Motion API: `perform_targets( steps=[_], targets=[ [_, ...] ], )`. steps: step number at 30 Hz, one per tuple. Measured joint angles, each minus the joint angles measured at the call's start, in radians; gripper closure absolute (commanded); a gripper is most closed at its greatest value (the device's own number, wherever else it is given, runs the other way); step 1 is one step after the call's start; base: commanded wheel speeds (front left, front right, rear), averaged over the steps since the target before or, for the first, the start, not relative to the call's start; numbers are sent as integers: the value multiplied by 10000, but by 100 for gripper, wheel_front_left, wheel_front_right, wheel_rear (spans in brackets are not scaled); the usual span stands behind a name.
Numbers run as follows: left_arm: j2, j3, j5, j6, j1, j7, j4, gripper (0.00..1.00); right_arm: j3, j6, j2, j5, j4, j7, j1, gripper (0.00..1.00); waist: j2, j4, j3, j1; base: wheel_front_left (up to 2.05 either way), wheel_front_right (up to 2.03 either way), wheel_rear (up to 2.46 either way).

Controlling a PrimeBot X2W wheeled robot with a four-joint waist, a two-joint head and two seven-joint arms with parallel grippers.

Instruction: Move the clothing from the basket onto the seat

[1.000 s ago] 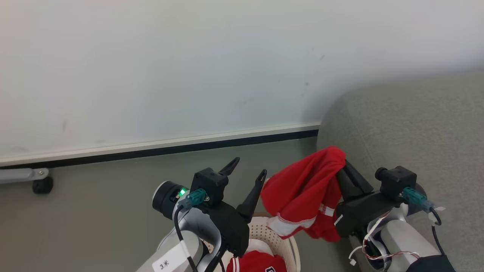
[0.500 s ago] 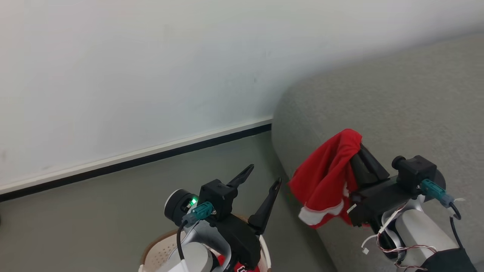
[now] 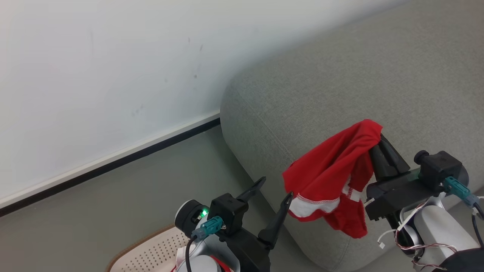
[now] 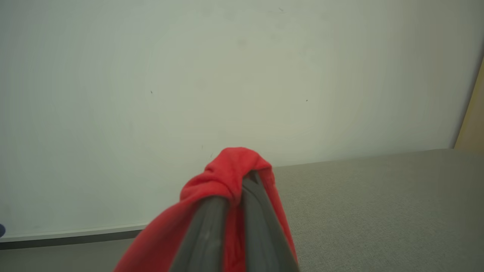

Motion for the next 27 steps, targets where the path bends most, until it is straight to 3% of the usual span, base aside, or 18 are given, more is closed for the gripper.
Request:
perform_targets(
  steps=[8, 17, 27],
  targets=[
    [12, -88, 59, 0, 2, 0, -82, 0, -73, 46, -125, -10, -215, -31, -302, 100, 1, 78, 387, 0, 0, 0, 0],
    [297, -75, 370, 102, -35, 180, -410, 0, -662, 236, -420, 23, 35, 357, -2998, 100, 1, 433, 1102, 0, 0, 0, 0],
    [481, 121, 731, 199, -974, 462, -989, 0, -1455, 334, -813, 224, 1302, 836, -6309, 100, 2, 871, 2349, 2, 0, 0, 0]
  ],
)
